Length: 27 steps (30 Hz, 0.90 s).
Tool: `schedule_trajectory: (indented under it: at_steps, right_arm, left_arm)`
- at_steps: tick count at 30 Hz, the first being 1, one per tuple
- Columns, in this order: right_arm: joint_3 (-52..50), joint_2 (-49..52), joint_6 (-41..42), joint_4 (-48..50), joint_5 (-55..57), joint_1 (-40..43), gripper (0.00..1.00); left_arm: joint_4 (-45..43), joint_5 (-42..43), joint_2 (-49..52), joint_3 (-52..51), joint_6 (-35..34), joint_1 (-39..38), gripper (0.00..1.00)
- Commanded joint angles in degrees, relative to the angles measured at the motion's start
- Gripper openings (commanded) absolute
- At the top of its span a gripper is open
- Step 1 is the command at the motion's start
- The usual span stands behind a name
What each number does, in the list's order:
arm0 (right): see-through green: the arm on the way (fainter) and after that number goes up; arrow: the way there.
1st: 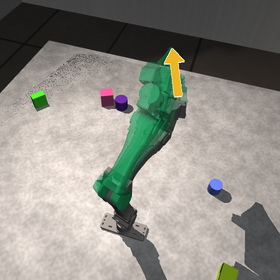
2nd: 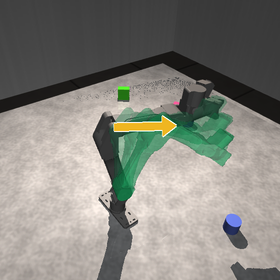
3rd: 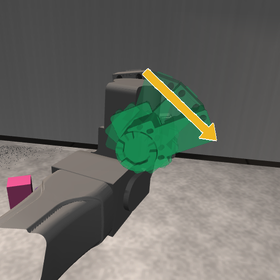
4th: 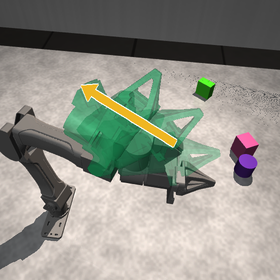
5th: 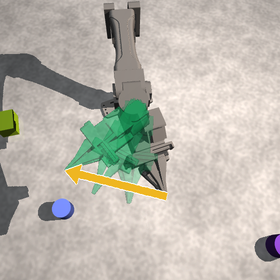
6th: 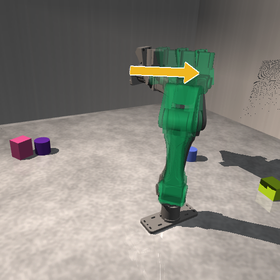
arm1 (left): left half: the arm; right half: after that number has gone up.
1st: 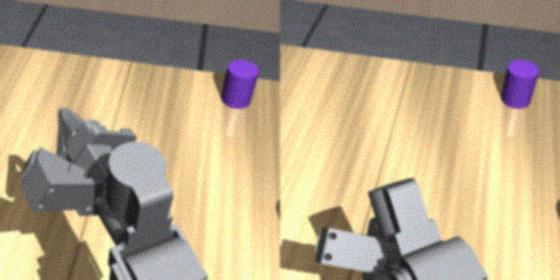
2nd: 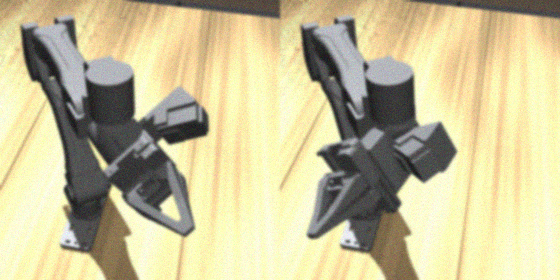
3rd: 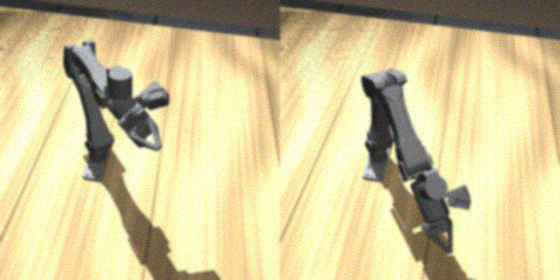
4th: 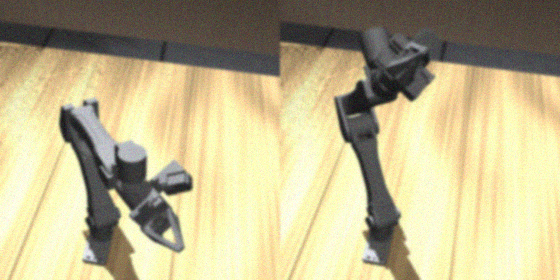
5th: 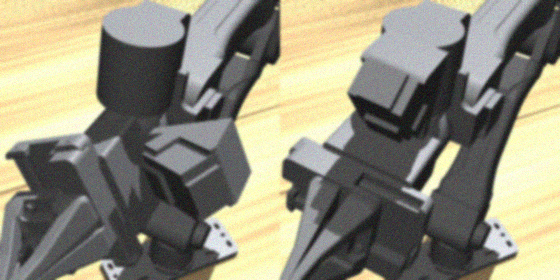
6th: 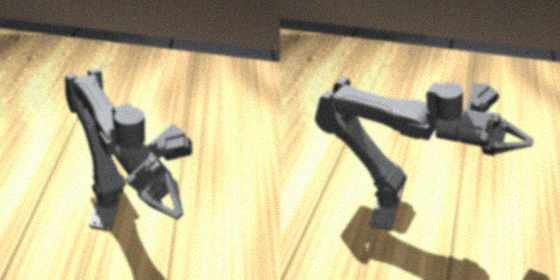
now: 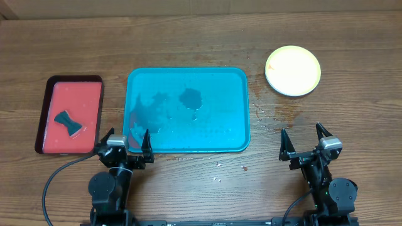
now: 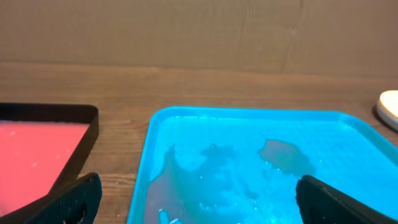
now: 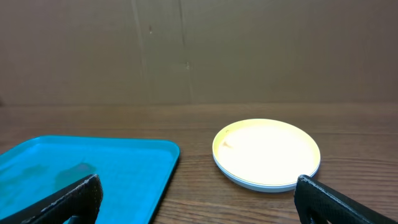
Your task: Clean dirty plates on tray and stack at the side
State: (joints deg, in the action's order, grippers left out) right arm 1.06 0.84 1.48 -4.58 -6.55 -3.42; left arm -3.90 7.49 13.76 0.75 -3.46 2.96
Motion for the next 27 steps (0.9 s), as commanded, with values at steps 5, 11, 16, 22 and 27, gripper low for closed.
schedule_trajectory:
  at_steps: [5,11,16,22,27]
  right_arm:
    - [-0.6,-0.7,0.0,0.2,0.7,0.2,1.00]
    - [-0.6,-0.7,0.0,0.2,0.7,0.2,1.00]
    - [-0.6,-0.7,0.0,0.2,0.7,0.2,1.00]
    - [-0.6,-0.7,0.0,0.2,0.7,0.2,1.00]
    - [-0.6,-0.7,0.0,0.2,0.7,0.2,1.00]
  left_arm:
    - [7.9,-0.9,-9.0,-0.5,4.6,-0.4,1.00]
    - [8.0,-2.1,-13.6,-0.5,5.0,-0.4,1.00]
    - [8.1,-2.6,-13.6,-0.5,5.0,-0.4,1.00]
    - [8.1,-3.8,-13.6,-0.5,5.0,-0.4,1.00]
    - [8.2,-4.4,-13.3,-0.5,4.5,-0.4,1.00]
